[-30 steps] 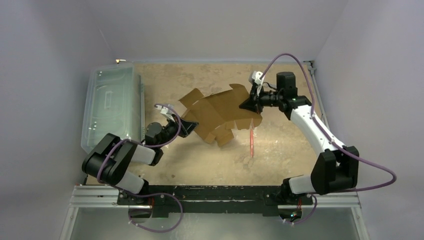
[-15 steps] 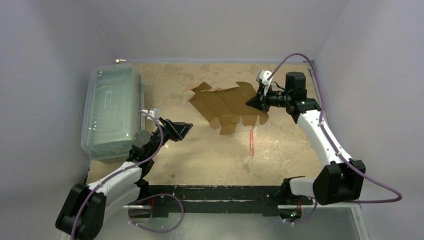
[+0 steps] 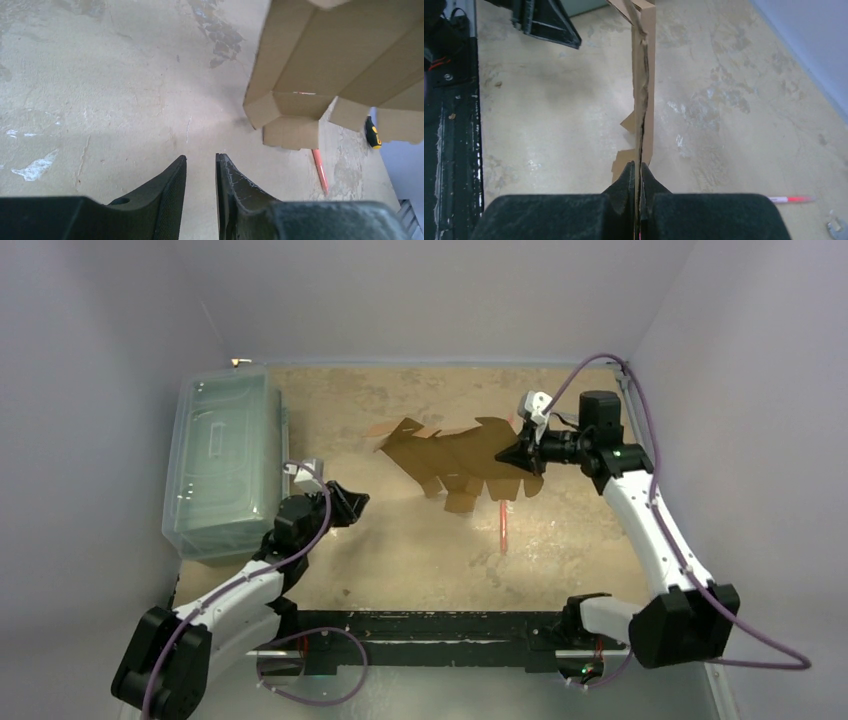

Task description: Fold the paper box

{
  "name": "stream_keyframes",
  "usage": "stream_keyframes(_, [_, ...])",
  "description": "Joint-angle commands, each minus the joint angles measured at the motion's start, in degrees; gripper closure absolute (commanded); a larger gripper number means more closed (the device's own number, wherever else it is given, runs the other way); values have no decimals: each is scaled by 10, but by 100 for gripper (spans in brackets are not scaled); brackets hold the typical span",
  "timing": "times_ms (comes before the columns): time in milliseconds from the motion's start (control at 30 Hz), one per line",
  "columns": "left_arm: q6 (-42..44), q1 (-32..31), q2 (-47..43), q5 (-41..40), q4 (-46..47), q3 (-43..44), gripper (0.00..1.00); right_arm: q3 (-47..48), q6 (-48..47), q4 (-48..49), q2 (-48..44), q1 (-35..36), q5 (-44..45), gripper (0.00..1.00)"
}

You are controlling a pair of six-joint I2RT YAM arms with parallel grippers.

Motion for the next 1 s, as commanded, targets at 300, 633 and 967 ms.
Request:
stream_keyframes(300, [63,3,-15,142,264,-32,74,-2,-30,-23,-146,-21,-94,100])
stream_keyframes(633, [-5,-18,38,189,384,-92,74,-66,93,109,-86,-20,-89,100])
stream_keyframes(967, [64,-49,137,190,336,-40,69,-63,94,107,24,20,-37,100])
